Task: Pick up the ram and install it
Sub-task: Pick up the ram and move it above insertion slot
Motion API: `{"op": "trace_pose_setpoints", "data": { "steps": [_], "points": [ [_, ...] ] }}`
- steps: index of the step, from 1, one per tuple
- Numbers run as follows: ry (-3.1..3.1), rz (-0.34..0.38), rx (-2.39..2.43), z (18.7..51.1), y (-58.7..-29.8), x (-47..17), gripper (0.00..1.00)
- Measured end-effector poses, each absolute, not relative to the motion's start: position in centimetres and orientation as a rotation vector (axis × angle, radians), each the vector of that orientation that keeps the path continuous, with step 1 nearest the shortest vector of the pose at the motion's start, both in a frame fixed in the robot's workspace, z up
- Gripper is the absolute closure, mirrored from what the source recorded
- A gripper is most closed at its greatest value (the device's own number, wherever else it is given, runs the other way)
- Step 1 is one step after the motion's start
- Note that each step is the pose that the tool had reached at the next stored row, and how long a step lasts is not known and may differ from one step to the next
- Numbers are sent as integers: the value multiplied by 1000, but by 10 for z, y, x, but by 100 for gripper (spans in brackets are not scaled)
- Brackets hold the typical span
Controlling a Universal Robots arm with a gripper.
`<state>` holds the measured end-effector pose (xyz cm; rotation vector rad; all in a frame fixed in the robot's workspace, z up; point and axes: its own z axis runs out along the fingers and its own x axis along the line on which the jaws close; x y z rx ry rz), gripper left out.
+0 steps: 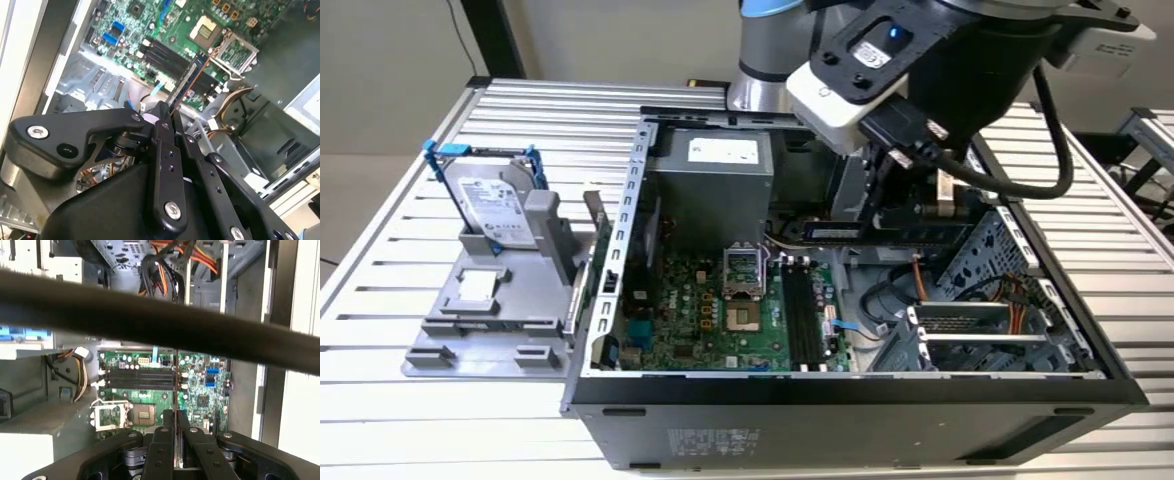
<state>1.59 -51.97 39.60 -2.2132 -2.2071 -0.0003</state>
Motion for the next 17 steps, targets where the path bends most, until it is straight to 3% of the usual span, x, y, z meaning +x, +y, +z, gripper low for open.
{"op": "trace_pose_setpoints", "data": {
  "steps": [17],
  "points": [
    [-2207,0,-2213,396,-511,25,100]
  ]
}}
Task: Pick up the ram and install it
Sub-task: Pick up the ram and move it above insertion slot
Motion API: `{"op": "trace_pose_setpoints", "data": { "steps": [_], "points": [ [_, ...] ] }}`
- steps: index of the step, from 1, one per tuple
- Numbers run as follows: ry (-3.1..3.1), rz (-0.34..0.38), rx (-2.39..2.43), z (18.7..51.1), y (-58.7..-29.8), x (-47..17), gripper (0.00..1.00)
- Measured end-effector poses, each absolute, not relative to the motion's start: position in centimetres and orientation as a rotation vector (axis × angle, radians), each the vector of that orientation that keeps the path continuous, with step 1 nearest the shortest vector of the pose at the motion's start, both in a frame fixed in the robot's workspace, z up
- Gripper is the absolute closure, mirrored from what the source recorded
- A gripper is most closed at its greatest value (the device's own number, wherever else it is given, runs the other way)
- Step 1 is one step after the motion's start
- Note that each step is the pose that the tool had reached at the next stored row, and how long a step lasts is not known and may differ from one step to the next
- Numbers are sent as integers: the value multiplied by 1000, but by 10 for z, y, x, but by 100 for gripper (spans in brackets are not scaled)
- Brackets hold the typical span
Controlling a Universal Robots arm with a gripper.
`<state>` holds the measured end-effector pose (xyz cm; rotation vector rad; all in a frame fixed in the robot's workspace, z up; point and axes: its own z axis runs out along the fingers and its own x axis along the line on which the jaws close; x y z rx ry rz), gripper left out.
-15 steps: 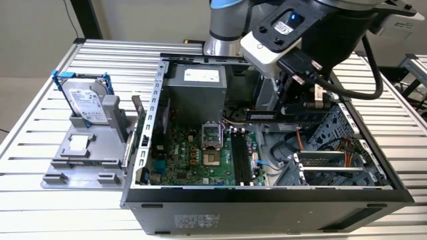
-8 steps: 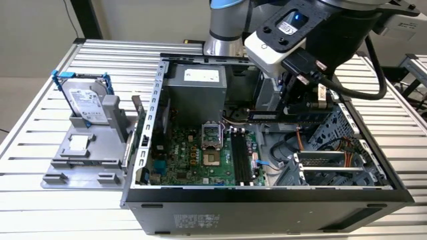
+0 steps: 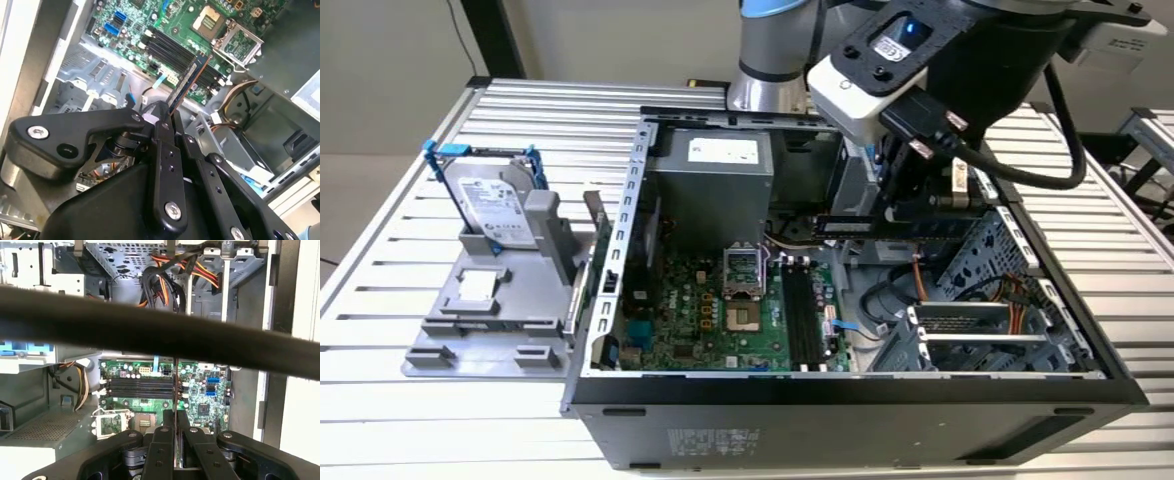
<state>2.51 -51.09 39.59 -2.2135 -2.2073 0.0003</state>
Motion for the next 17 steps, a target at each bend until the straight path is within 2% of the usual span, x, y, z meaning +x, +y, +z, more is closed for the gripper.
{"op": "trace_pose_setpoints", "data": {
  "steps": [17],
  "points": [
    [-2208,2,-2214,396,-439,25,100]
  ]
}}
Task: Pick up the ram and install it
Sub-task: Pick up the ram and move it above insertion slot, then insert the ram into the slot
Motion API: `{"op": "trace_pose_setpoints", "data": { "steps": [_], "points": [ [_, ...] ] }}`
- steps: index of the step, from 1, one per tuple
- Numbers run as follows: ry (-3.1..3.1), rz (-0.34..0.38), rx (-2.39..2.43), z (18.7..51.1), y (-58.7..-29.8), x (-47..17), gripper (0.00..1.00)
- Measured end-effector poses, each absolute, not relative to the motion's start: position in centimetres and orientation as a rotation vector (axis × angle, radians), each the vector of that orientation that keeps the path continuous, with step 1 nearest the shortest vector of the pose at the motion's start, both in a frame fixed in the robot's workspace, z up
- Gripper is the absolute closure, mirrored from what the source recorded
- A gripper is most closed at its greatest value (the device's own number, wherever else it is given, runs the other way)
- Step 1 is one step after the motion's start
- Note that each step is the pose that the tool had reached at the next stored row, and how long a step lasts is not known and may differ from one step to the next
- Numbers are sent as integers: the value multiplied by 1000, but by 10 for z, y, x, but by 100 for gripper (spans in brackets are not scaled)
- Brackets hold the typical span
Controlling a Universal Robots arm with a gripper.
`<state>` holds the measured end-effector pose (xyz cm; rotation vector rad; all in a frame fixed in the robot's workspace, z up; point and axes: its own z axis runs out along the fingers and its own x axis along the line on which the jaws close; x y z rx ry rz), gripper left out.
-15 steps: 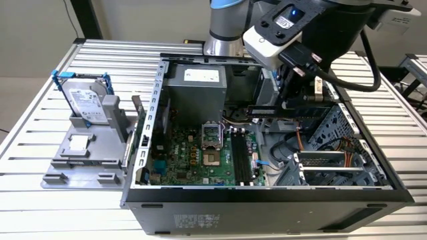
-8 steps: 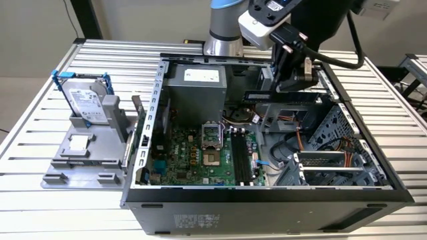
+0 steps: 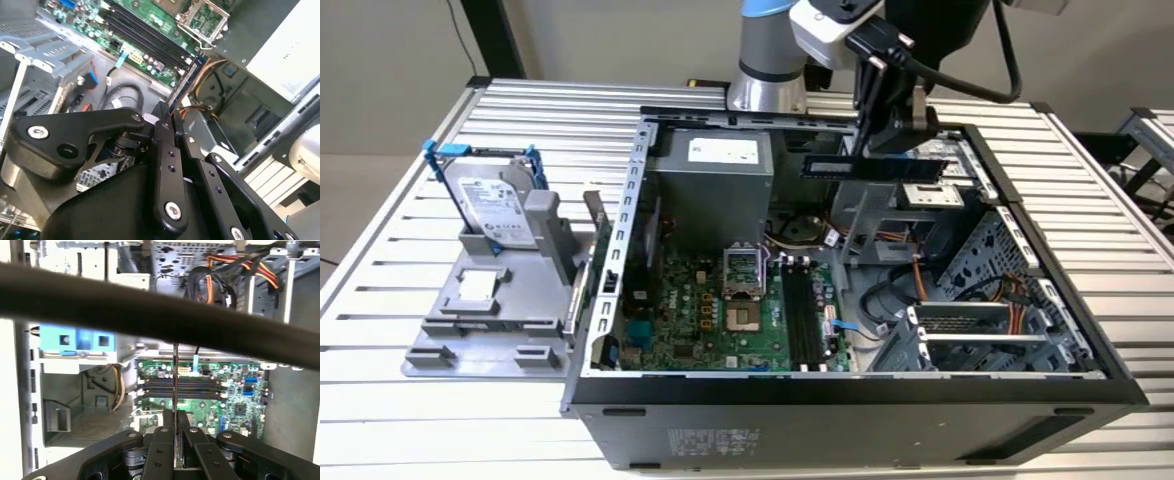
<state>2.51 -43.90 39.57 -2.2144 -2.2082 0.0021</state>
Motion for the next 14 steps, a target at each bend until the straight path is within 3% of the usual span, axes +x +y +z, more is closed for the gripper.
{"op": "trace_pose_setpoints", "data": {
  "steps": [14],
  "points": [
    [-2208,2,-2215,396,-436,25,100]
  ]
}}
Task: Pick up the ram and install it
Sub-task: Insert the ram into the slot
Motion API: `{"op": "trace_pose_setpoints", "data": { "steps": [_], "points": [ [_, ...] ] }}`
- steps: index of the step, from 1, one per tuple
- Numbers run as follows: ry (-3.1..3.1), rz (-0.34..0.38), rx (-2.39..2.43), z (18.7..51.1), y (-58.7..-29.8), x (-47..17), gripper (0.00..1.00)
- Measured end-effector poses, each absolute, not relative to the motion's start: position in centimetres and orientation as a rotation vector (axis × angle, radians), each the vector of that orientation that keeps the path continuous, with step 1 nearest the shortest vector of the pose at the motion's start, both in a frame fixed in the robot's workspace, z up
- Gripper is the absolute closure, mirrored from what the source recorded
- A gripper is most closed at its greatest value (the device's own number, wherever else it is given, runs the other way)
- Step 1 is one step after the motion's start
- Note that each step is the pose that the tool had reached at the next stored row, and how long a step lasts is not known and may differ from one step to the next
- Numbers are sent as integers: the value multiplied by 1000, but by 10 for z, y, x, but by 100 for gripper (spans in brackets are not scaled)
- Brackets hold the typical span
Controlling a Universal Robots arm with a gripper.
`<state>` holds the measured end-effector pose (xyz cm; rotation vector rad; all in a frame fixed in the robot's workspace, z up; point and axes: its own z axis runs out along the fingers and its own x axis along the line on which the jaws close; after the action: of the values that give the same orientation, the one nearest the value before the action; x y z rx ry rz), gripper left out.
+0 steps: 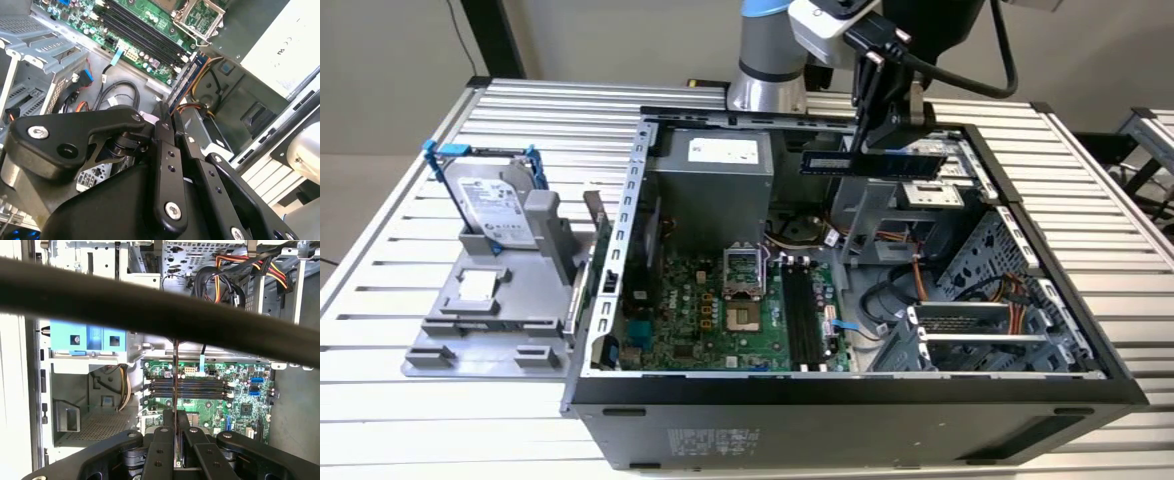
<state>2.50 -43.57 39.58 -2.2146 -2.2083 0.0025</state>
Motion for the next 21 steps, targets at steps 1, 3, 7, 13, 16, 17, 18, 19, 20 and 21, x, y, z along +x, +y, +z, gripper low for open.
{"op": "trace_pose_setpoints", "data": {
  "steps": [1,3,7,13,16,17,18,19,20,21],
  "points": [
    [-2208,3,-2215,396,-436,25,100],
    [-2208,3,-2215,396,-436,25,100],
    [-2207,3,-2216,396,-435,25,100],
    [-2207,3,-2216,396,-435,25,100],
    [-2191,2,-2232,396,-435,25,100],
    [-2177,2,-2246,396,-435,25,100],
    [-2159,2,-2262,396,-435,25,100],
    [-2142,2,-2279,396,-435,25,100],
    [-2125,2,-2295,396,-435,25,100],
    [-2106,1,-2312,396,-435,25,100]
  ]
}}
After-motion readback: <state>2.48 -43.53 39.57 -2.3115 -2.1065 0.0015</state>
